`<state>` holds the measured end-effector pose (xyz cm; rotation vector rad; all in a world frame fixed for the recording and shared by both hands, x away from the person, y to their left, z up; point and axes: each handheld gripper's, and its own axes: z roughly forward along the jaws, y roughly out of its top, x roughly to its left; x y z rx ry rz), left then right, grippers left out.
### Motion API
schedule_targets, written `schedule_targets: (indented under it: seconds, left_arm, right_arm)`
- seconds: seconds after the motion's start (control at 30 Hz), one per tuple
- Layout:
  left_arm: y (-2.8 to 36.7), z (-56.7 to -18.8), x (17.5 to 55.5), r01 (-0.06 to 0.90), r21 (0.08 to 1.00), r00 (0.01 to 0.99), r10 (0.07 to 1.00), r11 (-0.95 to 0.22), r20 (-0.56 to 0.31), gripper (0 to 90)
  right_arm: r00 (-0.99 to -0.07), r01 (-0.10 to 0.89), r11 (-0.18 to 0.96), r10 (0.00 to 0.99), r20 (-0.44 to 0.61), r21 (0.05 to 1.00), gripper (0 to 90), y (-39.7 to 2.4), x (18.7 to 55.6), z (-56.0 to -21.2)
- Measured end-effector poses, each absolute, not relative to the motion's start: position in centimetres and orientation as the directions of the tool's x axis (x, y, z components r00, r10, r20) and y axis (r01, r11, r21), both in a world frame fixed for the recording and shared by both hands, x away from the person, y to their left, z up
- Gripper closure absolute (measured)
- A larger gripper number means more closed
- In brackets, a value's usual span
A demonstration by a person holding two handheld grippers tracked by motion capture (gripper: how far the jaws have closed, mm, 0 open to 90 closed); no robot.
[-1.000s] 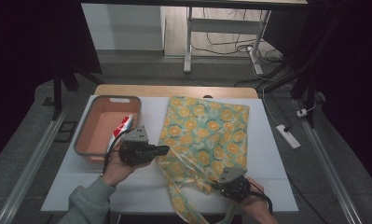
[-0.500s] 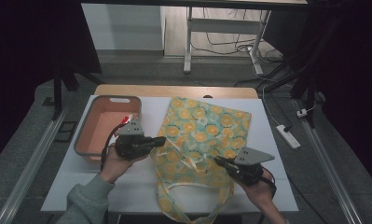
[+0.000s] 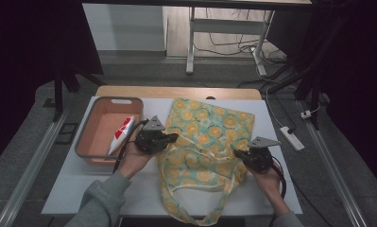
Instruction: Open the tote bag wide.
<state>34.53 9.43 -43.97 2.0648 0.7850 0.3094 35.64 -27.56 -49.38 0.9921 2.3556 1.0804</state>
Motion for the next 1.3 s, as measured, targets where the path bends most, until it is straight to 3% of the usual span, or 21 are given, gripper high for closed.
schedule_targets:
  seconds: [0.3, 0.4, 0.53, 0.7, 0.83, 0.97, 1.13, 1.3]
  left_arm:
    - [7.9, -46.4, 36.0, 0.455, 0.759, 0.757, 0.651, -0.465, -0.055, 88.5]
    - [7.9, -46.4, 36.0, 0.455, 0.758, 0.756, 0.653, -0.467, -0.052, 88.4]
    - [8.2, -46.4, 36.0, 0.459, 0.762, 0.754, 0.654, -0.457, -0.062, 88.3]
    - [8.4, -46.6, 36.2, 0.469, 0.759, 0.750, 0.657, -0.451, -0.073, 88.3]
    - [8.5, -46.6, 36.3, 0.476, 0.761, 0.748, 0.658, -0.441, -0.087, 88.3]
    - [8.5, -46.7, 36.3, 0.480, 0.760, 0.747, 0.658, -0.438, -0.092, 88.3]
    - [8.5, -46.7, 36.3, 0.475, 0.763, 0.749, 0.656, -0.438, -0.090, 88.2]
    - [8.7, -46.6, 36.3, 0.473, 0.769, 0.750, 0.655, -0.430, -0.095, 88.2]
  right_arm:
    - [-0.660, 0.525, 0.476, 0.751, -0.016, 0.706, 86.4, -28.0, 36.6, -51.7]
    - [-0.663, 0.499, 0.483, 0.748, -0.043, 0.719, 68.4, -28.0, 35.9, -50.9]
    - [-0.692, 0.401, 0.410, 0.722, -0.022, 0.819, 50.4, -27.8, 34.1, -47.6]
    - [-0.784, 0.300, 0.435, 0.620, -0.041, 0.849, 38.1, -25.1, 31.9, -44.3]
    - [-0.845, 0.254, 0.507, 0.531, -0.067, 0.824, 31.0, -21.6, 31.0, -43.8]
    - [-0.870, 0.248, 0.579, 0.486, -0.084, 0.777, 27.4, -18.6, 32.1, -44.8]
    - [-0.886, 0.311, 0.651, 0.463, -0.037, 0.692, 23.0, -16.0, 35.6, -47.1]
    - [-0.882, 0.388, 0.699, 0.472, 0.020, 0.601, 27.4, -15.1, 37.6, -50.2]
